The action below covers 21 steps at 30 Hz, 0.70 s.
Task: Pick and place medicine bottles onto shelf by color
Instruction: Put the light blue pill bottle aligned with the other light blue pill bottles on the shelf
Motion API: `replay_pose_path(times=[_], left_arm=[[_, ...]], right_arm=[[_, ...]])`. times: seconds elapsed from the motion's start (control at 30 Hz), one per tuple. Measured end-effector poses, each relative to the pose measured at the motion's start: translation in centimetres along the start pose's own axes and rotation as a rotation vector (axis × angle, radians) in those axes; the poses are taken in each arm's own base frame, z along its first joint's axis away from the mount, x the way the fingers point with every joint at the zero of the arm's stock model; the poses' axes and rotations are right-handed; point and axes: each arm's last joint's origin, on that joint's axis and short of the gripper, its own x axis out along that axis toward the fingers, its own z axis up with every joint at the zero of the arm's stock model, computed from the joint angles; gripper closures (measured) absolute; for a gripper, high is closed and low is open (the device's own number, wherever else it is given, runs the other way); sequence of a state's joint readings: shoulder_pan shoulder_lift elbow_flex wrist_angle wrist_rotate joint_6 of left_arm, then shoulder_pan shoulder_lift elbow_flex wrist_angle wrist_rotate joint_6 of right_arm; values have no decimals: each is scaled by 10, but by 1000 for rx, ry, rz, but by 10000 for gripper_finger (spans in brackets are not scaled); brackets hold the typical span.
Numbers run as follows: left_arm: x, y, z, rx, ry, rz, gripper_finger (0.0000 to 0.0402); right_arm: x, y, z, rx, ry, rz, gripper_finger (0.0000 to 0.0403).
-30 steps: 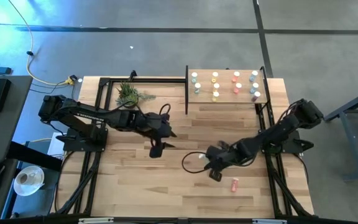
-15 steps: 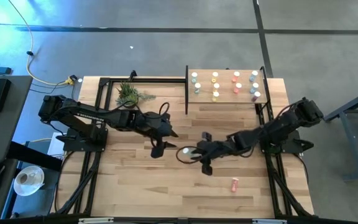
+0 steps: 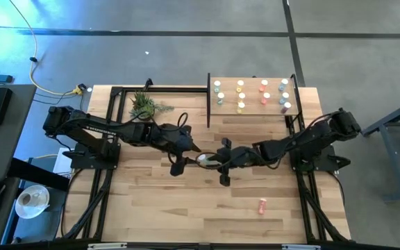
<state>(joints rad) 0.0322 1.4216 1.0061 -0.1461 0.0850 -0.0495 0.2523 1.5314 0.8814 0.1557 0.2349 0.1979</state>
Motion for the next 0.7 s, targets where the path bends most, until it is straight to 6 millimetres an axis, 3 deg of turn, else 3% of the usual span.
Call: replay_pose_path(times=[0.43,0.7], left_arm=[[0,0,6,3,-68,15,201],[0,0,6,5,-68,14,248]], right_arm=[[1,-2,7,-23,-61,0,318],[1,-2,8,-27,-72,1,318]])
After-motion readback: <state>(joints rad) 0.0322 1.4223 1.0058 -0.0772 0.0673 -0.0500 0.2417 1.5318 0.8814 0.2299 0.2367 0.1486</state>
